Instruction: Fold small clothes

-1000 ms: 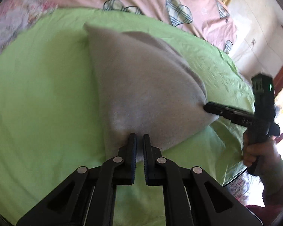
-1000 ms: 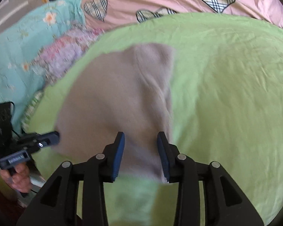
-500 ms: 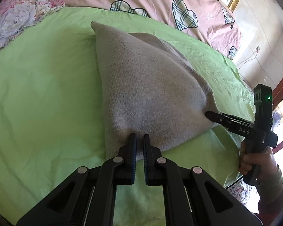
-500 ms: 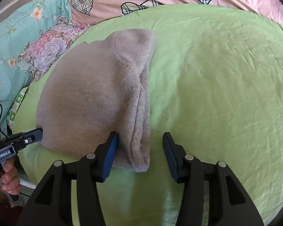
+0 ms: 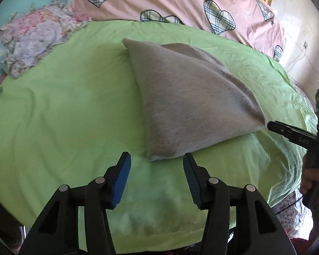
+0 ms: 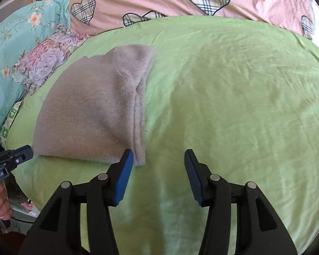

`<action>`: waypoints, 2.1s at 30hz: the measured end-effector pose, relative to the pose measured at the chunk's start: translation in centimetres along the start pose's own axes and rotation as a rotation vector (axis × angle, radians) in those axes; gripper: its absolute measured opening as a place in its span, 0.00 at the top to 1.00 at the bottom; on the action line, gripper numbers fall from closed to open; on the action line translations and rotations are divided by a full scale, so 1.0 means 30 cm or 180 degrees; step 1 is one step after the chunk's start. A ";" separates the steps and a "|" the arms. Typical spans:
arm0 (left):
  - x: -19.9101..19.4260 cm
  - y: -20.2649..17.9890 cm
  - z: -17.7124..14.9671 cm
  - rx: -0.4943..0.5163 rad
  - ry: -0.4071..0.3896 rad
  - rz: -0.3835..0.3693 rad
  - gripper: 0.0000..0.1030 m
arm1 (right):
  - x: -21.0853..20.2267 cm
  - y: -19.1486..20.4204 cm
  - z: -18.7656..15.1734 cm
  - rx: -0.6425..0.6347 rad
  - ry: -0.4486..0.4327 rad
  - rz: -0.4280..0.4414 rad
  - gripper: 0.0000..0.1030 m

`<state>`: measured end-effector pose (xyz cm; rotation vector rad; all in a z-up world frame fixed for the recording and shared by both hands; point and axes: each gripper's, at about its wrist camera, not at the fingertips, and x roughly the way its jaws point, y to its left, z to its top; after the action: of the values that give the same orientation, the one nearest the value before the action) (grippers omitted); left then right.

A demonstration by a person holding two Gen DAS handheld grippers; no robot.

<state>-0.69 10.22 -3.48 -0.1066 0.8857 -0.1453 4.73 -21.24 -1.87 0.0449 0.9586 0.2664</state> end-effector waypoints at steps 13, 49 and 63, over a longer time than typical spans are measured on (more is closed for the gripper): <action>-0.082 -0.025 -0.070 0.0070 0.0031 0.0117 0.26 | -0.119 0.091 -0.088 -0.0058 -0.0041 0.0427 0.20; 0.019 -0.072 0.158 0.0163 0.0052 0.0716 0.10 | 0.007 0.288 0.117 -0.0496 0.0078 0.0528 0.10; 0.059 -0.064 0.259 0.0063 -0.0009 0.0716 0.10 | 0.068 0.291 0.200 -0.0460 0.0179 0.0513 0.10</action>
<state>6.30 8.27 0.36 0.0117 0.8870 0.0558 8.94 -11.84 1.31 -0.0181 0.9907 0.4872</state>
